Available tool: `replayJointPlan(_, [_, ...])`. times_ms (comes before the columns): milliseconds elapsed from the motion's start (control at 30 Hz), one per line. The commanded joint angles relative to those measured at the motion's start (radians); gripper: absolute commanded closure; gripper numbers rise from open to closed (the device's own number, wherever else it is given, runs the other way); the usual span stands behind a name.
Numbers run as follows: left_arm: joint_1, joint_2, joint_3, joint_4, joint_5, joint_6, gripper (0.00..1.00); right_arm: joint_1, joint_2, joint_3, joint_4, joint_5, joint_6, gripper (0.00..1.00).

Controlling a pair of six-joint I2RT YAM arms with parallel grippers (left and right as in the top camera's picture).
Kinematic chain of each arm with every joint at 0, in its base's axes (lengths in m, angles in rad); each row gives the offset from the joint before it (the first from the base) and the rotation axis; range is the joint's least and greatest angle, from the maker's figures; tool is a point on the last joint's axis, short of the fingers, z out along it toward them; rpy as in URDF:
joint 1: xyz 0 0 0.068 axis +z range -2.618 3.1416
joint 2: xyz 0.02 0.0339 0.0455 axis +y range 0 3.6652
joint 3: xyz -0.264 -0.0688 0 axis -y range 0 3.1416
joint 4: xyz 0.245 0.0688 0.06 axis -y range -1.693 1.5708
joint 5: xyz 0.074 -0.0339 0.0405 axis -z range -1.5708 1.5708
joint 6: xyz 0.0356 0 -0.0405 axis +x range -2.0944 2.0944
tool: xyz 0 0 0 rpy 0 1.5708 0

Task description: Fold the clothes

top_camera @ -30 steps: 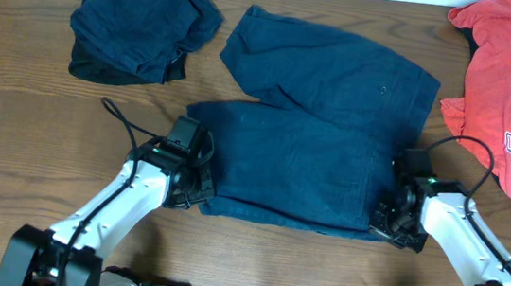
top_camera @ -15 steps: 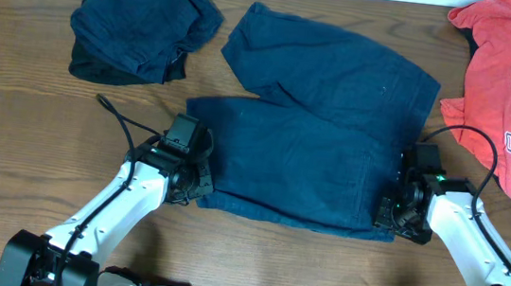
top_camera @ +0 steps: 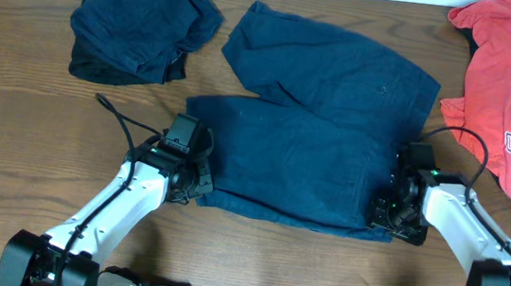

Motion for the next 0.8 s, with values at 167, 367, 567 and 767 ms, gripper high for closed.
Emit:
replayJointPlan(167, [0.006,-0.007,0.020,0.004,-0.019,0.014,0.94,-0.015,0.077,-0.006,0.016,-0.106,-0.011,0.55])
replayJointPlan(367, [0.006,-0.008,0.020,0.004,-0.019,0.015,0.94,-0.016,0.074,-0.004,0.031,-0.129,-0.011,0.99])
replayJointPlan(567, [0.006,-0.057,0.060,-0.078,-0.019,0.016,0.94,-0.017,0.048,0.059,-0.069,-0.151,-0.012,0.99])
replayJointPlan(767, [0.006,-0.219,0.129,-0.183,-0.020,0.049,0.94,-0.018,-0.061,0.206,-0.227,-0.150,-0.061,0.99])
